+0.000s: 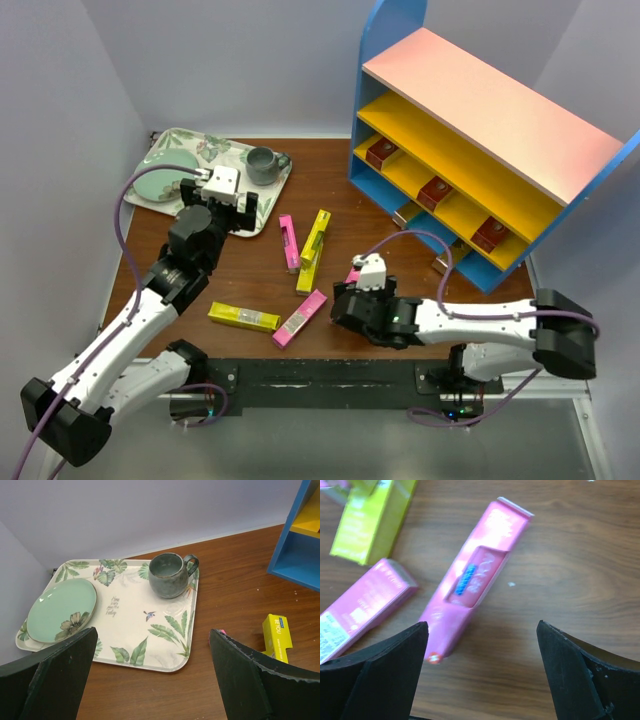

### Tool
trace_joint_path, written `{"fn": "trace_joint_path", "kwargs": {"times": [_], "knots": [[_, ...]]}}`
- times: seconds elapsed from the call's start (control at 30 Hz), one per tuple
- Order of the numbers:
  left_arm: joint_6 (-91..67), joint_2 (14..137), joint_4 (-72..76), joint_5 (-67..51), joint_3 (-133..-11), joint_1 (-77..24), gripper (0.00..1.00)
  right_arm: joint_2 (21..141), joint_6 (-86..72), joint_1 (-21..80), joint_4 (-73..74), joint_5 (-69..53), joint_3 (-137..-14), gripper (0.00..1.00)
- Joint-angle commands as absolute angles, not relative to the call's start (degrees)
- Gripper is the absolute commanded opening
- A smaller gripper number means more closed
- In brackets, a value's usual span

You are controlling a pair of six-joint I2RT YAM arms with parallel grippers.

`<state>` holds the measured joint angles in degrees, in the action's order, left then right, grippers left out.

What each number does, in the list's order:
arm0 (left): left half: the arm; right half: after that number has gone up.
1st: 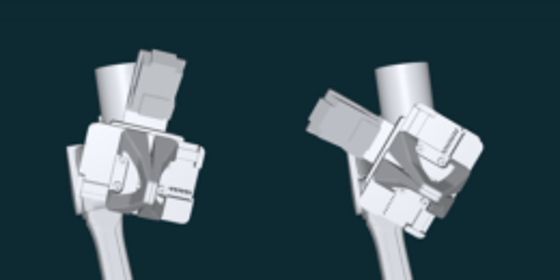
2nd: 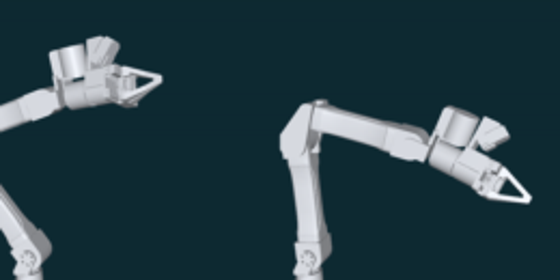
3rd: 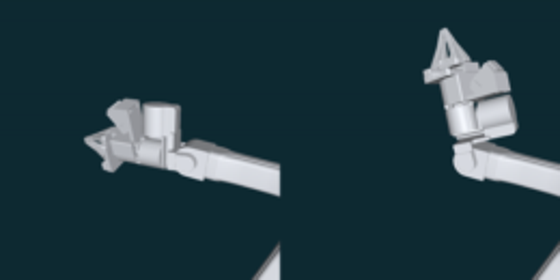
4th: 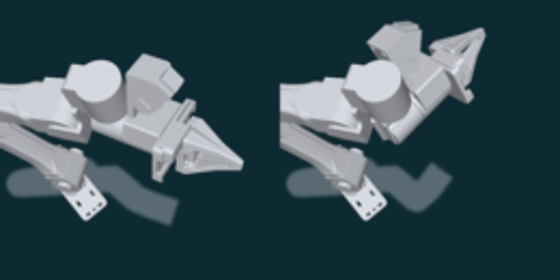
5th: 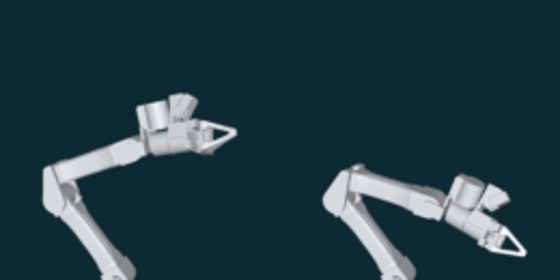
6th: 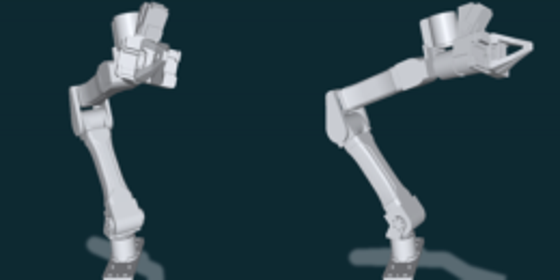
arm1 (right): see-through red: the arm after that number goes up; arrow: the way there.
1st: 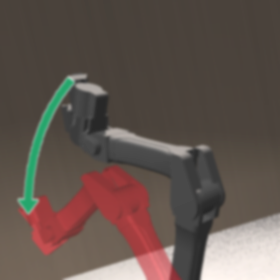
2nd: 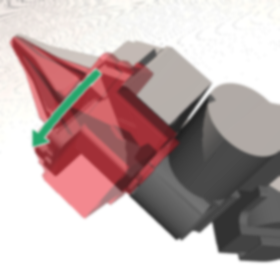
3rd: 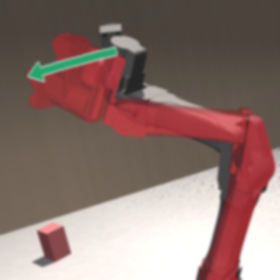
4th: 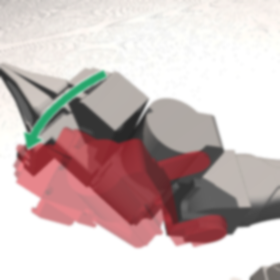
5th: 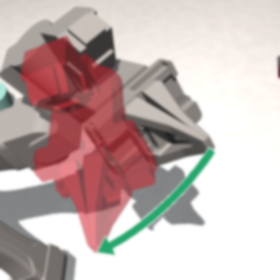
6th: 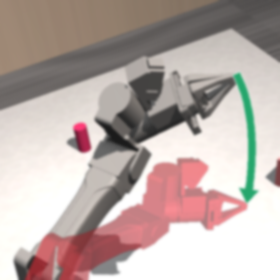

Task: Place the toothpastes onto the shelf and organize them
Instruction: Place the toothpaste on the shelf, then pick up the toothpaste from the center of the board.

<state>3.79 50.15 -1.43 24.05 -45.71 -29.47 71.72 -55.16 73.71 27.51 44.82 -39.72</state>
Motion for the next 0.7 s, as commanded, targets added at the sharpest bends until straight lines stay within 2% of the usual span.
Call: {"fn": "trace_joint_path", "kwargs": {"times": [0.0,0.13,0.37,0.53,0.67], "knots": [[2.6,50.4,0.4,25.5,-45.8,-28.9,1.00,79.8,-69.1,79.2,33.7,56.7,-46.8,0.91],[2.6,50.5,0.4,25.6,-45.9,-28.8,1.00,86.3,-74.4,83.0,36.6,59.1,-51.4,0.82],[2.5,50.7,0.4,25.5,-45.9,-28.7,1.00,93.5,-80.4,83.2,41.2,58.9,-54.6,0.70],[2.5,50.6,0.4,25.2,-46.0,-28.7,1.00,96.5,-81.0,83.1,40.3,57.7,-55.2,0.64],[2.5,50.6,0.4,25.0,-45.9,-28.7,1.00,98.2,-79.9,83.1,38.8,57.6,-56.2,0.63]]}}
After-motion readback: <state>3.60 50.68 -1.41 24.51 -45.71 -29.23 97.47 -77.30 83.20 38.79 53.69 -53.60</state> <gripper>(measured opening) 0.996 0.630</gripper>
